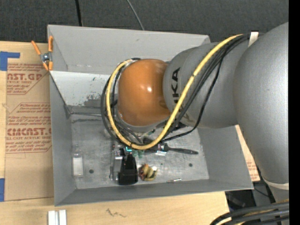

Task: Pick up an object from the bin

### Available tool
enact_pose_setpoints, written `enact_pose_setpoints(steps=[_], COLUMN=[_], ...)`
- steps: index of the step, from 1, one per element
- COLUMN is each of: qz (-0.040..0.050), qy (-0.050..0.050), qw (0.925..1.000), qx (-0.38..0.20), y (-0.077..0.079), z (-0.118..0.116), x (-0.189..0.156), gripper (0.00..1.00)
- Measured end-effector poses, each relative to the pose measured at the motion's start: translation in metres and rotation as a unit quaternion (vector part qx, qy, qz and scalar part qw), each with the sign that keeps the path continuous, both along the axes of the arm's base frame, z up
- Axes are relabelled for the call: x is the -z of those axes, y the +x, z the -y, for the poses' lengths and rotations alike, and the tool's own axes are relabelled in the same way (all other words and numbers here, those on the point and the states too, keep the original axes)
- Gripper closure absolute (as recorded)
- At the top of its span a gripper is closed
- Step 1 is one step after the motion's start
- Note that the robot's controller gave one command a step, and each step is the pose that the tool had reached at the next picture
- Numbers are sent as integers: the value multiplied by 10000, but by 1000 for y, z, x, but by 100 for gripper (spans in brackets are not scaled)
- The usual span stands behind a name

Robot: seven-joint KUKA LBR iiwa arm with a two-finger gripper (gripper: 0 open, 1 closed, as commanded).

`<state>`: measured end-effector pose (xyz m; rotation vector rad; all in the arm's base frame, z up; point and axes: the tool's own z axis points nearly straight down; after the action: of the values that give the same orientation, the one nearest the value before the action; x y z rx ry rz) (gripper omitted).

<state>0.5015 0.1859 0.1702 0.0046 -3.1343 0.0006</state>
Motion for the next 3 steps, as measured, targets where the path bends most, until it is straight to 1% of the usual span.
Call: enact_pose_setpoints(steps=[1,2,3], qz=[38,79,-3], qy=[8,19,11], qw=[10000,9917,9774], qx=[13,-1286,-2116], y=[2,12,13], z=[1,22,37], x=[-4,45,65], gripper=[0,0,0])
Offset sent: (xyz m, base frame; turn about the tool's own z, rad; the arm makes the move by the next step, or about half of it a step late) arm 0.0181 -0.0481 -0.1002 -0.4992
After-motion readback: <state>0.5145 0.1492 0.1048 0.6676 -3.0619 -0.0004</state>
